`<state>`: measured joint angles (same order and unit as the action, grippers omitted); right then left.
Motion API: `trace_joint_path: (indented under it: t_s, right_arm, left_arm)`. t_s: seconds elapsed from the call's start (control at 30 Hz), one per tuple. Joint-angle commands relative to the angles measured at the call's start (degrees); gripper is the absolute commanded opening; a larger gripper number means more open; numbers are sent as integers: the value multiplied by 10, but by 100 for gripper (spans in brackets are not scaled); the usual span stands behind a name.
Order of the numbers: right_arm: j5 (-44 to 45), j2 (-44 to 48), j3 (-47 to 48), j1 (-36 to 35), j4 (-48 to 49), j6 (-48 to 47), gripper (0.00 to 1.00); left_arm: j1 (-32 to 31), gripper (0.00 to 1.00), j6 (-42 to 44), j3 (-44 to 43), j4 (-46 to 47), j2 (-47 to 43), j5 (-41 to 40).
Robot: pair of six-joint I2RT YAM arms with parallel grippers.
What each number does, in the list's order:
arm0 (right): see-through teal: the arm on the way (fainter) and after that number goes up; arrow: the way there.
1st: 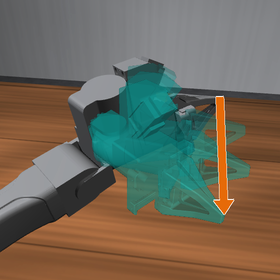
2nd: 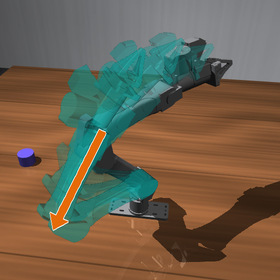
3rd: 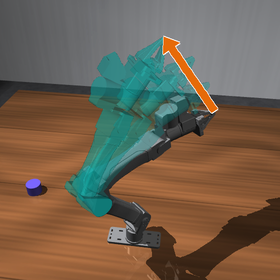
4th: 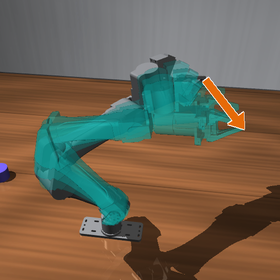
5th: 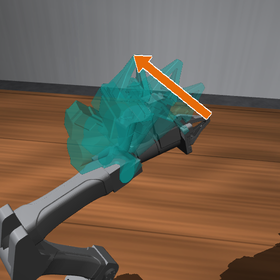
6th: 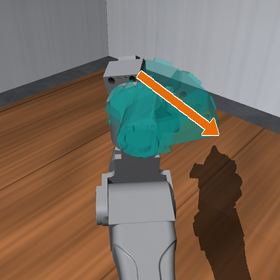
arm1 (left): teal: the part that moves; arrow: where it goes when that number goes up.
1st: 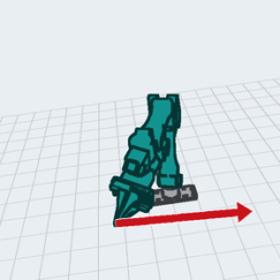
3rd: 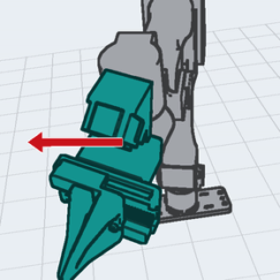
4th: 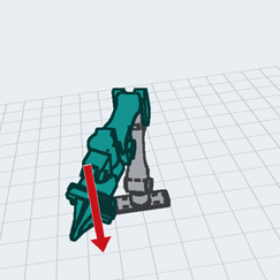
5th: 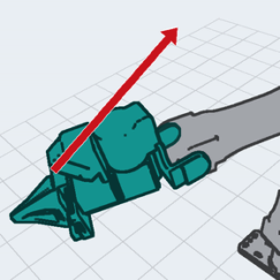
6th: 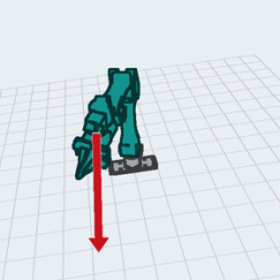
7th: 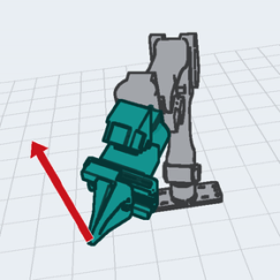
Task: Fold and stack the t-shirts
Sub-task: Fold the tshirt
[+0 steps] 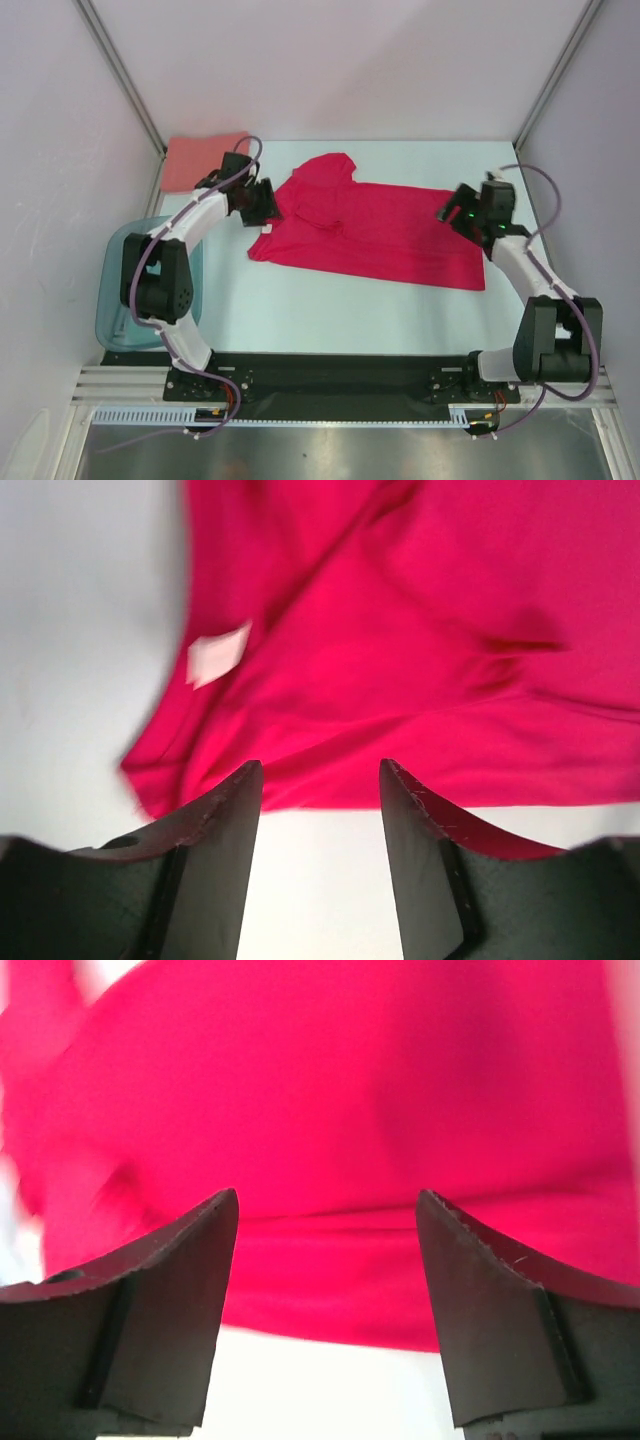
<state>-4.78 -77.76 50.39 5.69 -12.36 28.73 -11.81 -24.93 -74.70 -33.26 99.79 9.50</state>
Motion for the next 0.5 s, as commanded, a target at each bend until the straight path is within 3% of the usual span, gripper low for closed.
trace_joint_path:
  t_s: [0.0,0.03,0.17,0.47]
  right_arm:
    - [-36,-28,30,-114,84,-7,77]
    - [-54,-61,49,-159,96,-13,77]
    - [-90,-150,98,-230,166,-12,71]
    - [-145,-286,178,-285,205,-35,66]
  left_arm:
    - [-2,56,23,-58,54,55,95]
    - [-4,53,17,-83,56,70,98]
    - [-9,40,15,-127,79,131,98]
    - [-31,43,20,-210,100,213,89]
